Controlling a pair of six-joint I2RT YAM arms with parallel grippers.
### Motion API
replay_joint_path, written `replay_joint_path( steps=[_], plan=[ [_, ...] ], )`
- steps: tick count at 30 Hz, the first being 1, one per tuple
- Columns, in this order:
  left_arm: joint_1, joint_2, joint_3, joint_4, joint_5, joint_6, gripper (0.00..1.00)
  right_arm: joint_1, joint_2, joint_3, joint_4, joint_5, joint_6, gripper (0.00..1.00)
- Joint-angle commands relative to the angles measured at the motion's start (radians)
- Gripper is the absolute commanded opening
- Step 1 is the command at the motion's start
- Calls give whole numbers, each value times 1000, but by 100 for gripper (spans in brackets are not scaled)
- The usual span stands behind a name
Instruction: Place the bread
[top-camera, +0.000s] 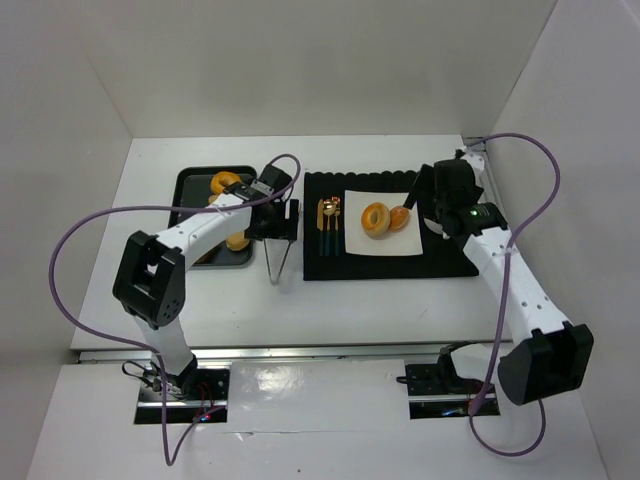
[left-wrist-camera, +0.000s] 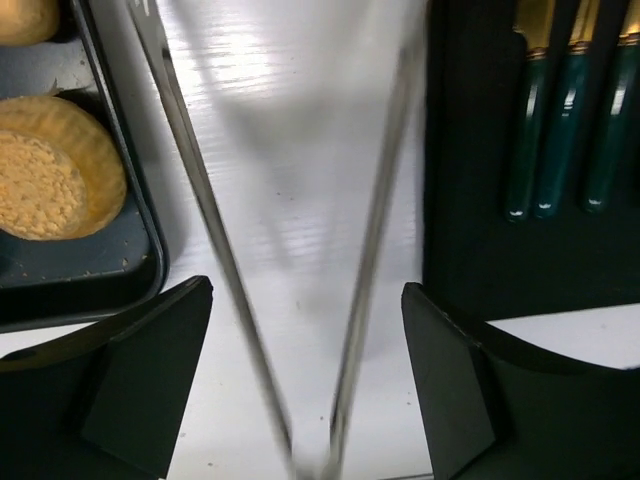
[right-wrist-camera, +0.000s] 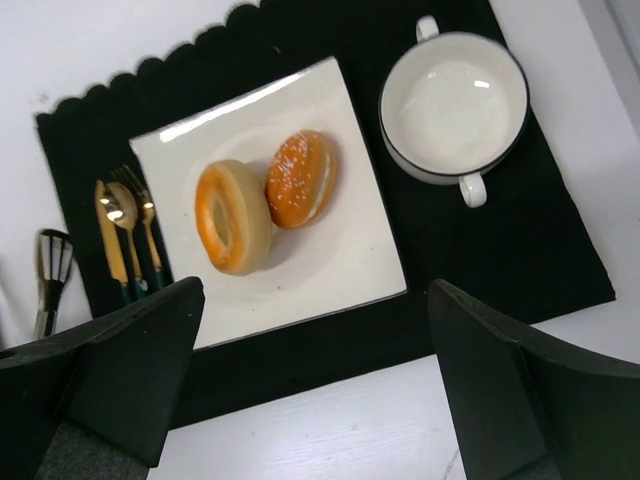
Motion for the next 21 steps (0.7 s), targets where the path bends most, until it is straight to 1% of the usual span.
replay_joint_path(
  steps=[1,5,8,12,16,21],
  plan=[
    [-11,-58,58,-30,30,22,91,-3,77,53,-35,0,21,100],
    [-11,-67,93,-56,30,33,92,-3,150,73,-63,12,30,100],
    [-11,-76,127,-101,21,33,92,-3,163,82,-74,21,30,100],
    [-11,-137,173,-121,21,33,92,-3,163,70,-74,32,30,100],
    [-11,-182,228,-111,97,42,92,-3,152,61,-65,44,39,100],
    [-11,-182,273,-111,147,51,92,-3,132,28,-54,35,51,100]
  ],
)
